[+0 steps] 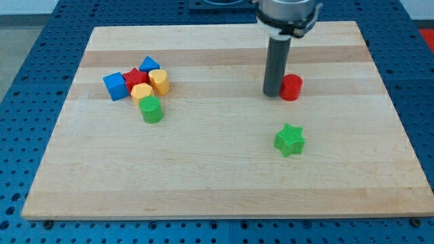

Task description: Push the red circle to the bottom right of the green circle

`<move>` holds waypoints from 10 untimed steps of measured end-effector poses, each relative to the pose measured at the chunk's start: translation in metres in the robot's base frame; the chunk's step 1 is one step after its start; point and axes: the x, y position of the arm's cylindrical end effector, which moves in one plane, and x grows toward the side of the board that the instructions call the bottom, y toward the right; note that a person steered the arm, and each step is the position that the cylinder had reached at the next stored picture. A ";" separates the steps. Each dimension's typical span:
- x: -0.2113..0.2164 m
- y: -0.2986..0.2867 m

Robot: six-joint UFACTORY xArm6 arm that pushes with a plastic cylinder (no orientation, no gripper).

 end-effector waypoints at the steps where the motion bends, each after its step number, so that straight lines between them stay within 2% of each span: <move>1: -0.008 0.000; 2: -0.046 0.020; 3: -0.016 0.060; 4: 0.025 0.073; 5: 0.054 0.061; 6: 0.065 0.058; 7: 0.055 0.058; 8: 0.000 0.058; 10: -0.017 0.055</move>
